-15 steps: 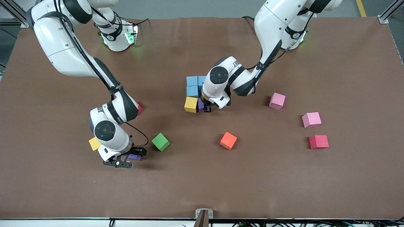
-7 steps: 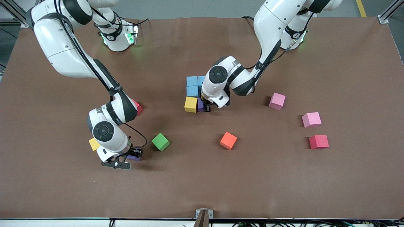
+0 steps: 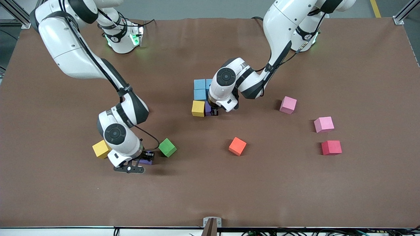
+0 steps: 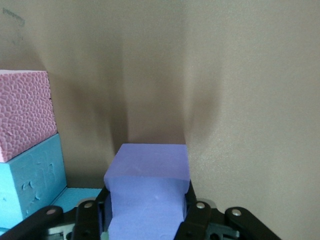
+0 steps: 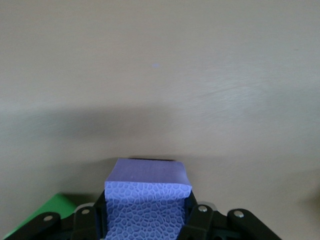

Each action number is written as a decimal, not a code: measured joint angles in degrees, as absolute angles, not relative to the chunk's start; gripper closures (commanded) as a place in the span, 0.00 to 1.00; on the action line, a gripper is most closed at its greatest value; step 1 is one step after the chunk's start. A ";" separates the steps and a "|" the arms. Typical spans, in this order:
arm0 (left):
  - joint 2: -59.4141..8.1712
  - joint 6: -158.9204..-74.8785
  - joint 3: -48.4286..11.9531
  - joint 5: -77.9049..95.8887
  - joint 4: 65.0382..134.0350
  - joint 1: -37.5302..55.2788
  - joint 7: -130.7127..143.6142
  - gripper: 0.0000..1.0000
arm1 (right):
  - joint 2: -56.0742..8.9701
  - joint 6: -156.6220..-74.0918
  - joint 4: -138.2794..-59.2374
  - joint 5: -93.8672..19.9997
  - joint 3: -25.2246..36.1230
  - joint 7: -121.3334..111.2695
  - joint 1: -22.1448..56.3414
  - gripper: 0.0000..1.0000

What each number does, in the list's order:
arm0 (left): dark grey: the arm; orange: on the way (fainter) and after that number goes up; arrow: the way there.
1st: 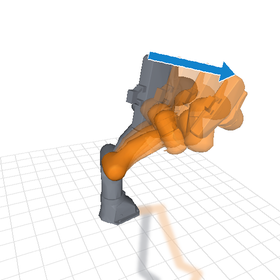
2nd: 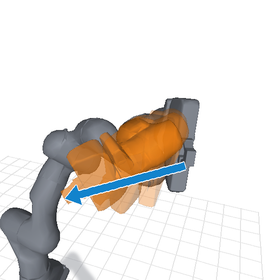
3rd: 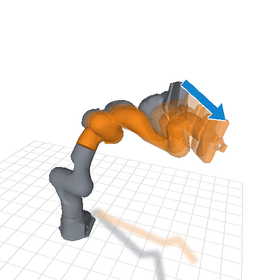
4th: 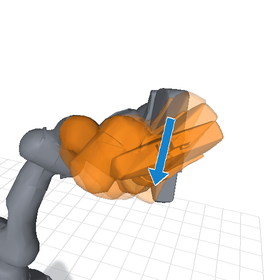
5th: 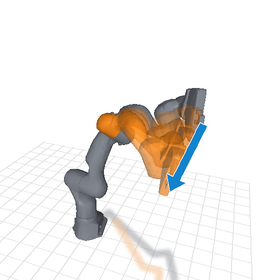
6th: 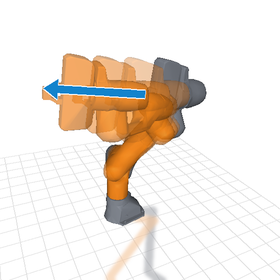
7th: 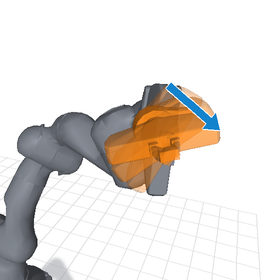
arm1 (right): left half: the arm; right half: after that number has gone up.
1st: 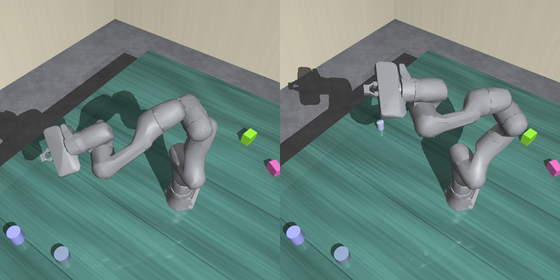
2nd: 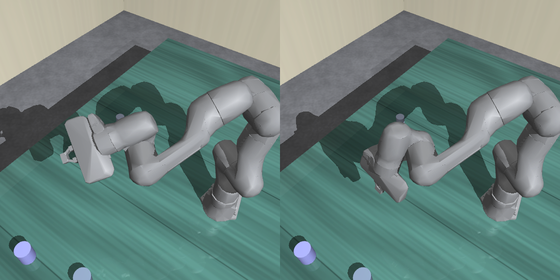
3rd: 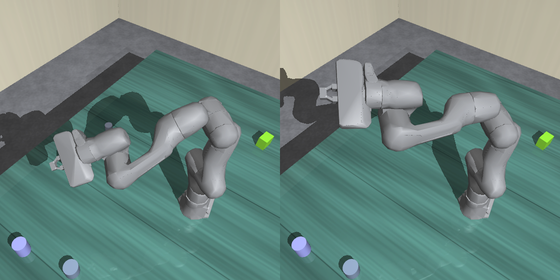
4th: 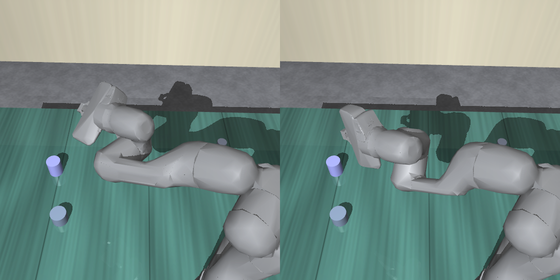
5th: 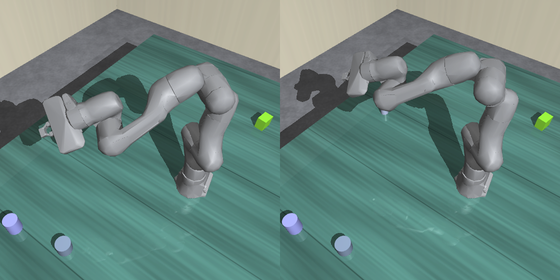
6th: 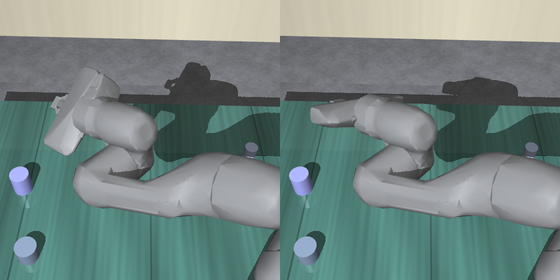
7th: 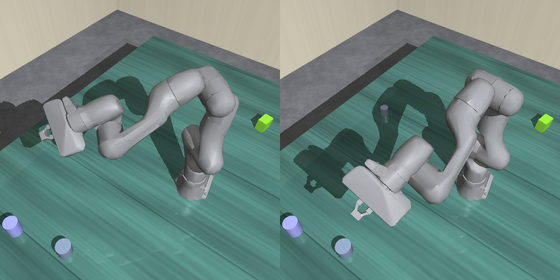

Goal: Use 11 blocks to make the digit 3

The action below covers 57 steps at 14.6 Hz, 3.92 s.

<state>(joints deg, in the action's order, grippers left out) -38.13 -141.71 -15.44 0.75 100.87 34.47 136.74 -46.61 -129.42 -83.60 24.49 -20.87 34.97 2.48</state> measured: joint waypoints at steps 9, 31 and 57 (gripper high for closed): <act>-38.26 -141.71 -15.17 0.76 100.31 34.16 136.75 0.00 | -40.52 -120.80 -82.96 24.46 -30.38 36.76 3.04 1.00; -32.26 -128.68 -14.92 0.75 92.20 20.17 103.99 0.00 | -43.61 -128.40 -89.54 24.52 -27.43 47.74 16.87 1.00; -49.61 -130.85 -14.60 0.75 78.36 18.29 89.33 0.03 | -43.64 -130.39 -92.46 24.52 -26.35 54.47 19.80 1.00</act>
